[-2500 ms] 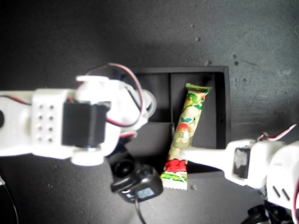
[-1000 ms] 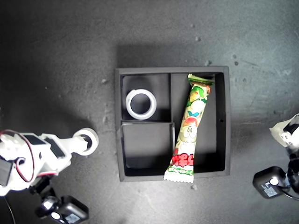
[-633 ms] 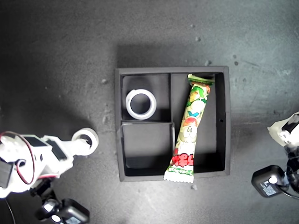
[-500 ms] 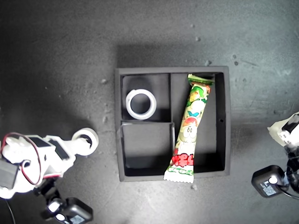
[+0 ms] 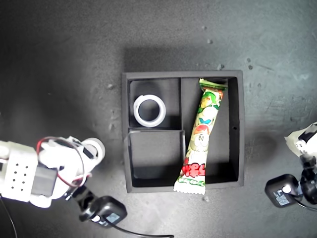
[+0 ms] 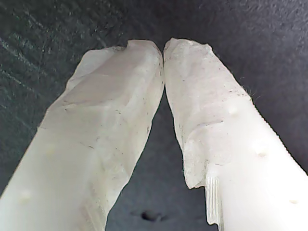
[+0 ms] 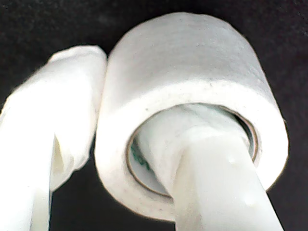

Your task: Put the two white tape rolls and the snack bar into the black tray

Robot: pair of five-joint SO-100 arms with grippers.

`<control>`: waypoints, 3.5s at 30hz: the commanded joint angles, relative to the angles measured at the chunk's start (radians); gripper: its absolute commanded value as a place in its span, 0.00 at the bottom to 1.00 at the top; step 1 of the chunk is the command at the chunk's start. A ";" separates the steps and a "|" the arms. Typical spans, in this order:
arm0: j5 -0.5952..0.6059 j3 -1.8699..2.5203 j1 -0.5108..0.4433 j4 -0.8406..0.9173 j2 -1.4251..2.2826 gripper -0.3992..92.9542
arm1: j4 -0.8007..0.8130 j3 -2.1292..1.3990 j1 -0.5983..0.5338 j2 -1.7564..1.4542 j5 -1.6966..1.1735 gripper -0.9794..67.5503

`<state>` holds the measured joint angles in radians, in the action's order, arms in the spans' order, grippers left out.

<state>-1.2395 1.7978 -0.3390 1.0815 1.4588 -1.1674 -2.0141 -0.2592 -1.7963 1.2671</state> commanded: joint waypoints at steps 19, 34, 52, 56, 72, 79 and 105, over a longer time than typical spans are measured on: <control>0.245 -1.582 0.080 0.750 -0.637 0.00 | 0.143 -0.077 0.003 -0.054 0.006 0.01; 0.233 -1.724 0.041 0.750 -0.749 0.12 | 0.179 -0.106 0.002 -0.054 0.014 0.01; 0.261 -0.805 0.287 0.752 0.265 0.01 | 0.097 -0.247 0.069 -0.405 0.084 0.01; 0.245 -0.321 0.434 0.670 0.635 0.01 | 0.150 -0.506 0.097 -0.715 0.138 0.01; 0.120 1.063 0.584 0.081 1.482 0.01 | -0.098 -1.109 0.407 -1.552 0.061 0.01; 0.020 1.319 0.492 0.193 1.928 0.00 | -0.175 -1.109 0.362 -1.542 0.069 0.08; -0.078 1.341 0.305 0.314 1.928 0.01 | -0.173 -1.109 0.304 -1.552 0.060 0.08</control>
<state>-1.3254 3.0787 -0.0230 1.3591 3.3349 -1.3376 -3.1124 0.0476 -3.3410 1.3975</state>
